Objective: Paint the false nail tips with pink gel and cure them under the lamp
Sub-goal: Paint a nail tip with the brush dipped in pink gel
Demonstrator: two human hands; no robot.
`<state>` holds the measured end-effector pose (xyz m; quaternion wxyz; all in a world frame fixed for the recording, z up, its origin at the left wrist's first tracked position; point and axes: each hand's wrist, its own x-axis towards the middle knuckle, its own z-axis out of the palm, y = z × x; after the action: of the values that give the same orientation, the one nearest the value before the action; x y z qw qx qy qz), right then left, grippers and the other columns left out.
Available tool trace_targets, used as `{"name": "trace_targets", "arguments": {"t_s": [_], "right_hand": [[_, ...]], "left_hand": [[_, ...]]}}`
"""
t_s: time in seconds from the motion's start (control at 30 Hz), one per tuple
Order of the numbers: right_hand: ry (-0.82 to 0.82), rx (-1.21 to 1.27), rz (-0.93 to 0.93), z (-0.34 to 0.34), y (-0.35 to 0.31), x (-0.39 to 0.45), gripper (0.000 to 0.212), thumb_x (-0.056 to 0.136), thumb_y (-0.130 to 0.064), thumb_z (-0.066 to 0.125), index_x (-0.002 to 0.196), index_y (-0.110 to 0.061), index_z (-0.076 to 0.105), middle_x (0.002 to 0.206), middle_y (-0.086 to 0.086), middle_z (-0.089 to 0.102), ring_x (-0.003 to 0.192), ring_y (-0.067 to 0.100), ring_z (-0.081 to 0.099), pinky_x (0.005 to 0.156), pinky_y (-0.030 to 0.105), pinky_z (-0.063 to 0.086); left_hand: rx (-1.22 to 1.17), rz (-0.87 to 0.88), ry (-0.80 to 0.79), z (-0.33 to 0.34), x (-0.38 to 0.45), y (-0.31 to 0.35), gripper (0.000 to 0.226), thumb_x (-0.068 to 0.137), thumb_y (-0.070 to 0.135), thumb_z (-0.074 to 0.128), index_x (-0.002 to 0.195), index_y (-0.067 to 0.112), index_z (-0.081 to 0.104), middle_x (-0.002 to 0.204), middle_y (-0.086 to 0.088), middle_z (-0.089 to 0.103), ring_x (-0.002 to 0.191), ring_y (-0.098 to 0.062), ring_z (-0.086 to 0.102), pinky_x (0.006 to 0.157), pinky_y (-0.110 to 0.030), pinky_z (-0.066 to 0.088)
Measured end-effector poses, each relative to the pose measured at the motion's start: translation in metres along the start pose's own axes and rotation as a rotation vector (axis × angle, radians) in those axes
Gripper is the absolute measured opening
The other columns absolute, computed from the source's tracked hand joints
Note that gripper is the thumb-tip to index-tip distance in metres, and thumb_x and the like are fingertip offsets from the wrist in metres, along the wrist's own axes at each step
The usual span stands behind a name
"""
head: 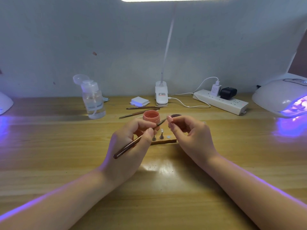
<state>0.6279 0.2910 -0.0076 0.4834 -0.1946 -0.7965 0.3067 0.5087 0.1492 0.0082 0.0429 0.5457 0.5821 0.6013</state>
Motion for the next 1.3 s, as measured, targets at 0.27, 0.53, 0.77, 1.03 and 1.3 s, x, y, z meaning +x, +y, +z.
{"name": "trace_targets", "arguments": {"t_s": [0.27, 0.53, 0.77, 1.03, 1.3], "right_hand": [[0.028, -0.129, -0.128, 0.0005, -0.0027, -0.0002, 0.008, 0.086, -0.005, 0.070, 0.094, -0.004, 0.072, 0.082, 0.003, 0.070, 0.072, 0.015, 0.064, 0.067, 0.033, 0.053], [0.056, -0.180, -0.194, -0.0008, -0.0039, -0.0004, 0.007, 0.084, -0.001, 0.070, 0.091, -0.001, 0.072, 0.081, 0.006, 0.071, 0.071, 0.018, 0.064, 0.066, 0.035, 0.053], [0.026, -0.168, -0.169, -0.0007, -0.0046, -0.0008, 0.008, 0.086, -0.003, 0.069, 0.093, -0.002, 0.072, 0.081, 0.005, 0.070, 0.071, 0.017, 0.064, 0.066, 0.036, 0.053], [0.025, -0.092, -0.055, -0.0007, -0.0035, -0.0005, 0.011, 0.087, -0.006, 0.068, 0.098, -0.004, 0.071, 0.083, 0.004, 0.071, 0.074, 0.015, 0.065, 0.069, 0.037, 0.054], [0.009, -0.064, -0.033, -0.0004, -0.0035, -0.0006, 0.011, 0.088, -0.007, 0.067, 0.099, -0.005, 0.071, 0.084, 0.004, 0.070, 0.076, 0.016, 0.065, 0.070, 0.039, 0.054]], "left_hand": [[0.026, 0.026, 0.057, -0.0003, -0.0010, 0.0030, 0.015, 0.086, 0.035, 0.055, 0.097, 0.032, 0.065, 0.092, 0.018, 0.070, 0.081, -0.005, 0.063, 0.068, -0.012, 0.046], [0.140, 0.116, 0.013, -0.0012, -0.0032, 0.0018, 0.017, 0.081, 0.030, 0.053, 0.086, 0.022, 0.067, 0.080, 0.008, 0.069, 0.079, -0.012, 0.061, 0.068, -0.006, 0.038], [0.149, 0.073, 0.047, 0.0007, -0.0014, 0.0040, 0.014, 0.086, 0.033, 0.055, 0.095, 0.030, 0.065, 0.087, 0.023, 0.066, 0.082, 0.000, 0.058, 0.070, -0.006, 0.038], [0.035, 0.064, 0.011, -0.0012, -0.0026, 0.0043, 0.016, 0.084, 0.032, 0.053, 0.091, 0.025, 0.065, 0.086, 0.008, 0.070, 0.078, -0.008, 0.061, 0.068, -0.007, 0.040], [-0.094, -0.057, -0.019, -0.0013, -0.0022, 0.0033, 0.014, 0.082, 0.030, 0.058, 0.087, 0.020, 0.066, 0.082, 0.003, 0.071, 0.080, -0.011, 0.066, 0.072, -0.022, 0.052]]}}
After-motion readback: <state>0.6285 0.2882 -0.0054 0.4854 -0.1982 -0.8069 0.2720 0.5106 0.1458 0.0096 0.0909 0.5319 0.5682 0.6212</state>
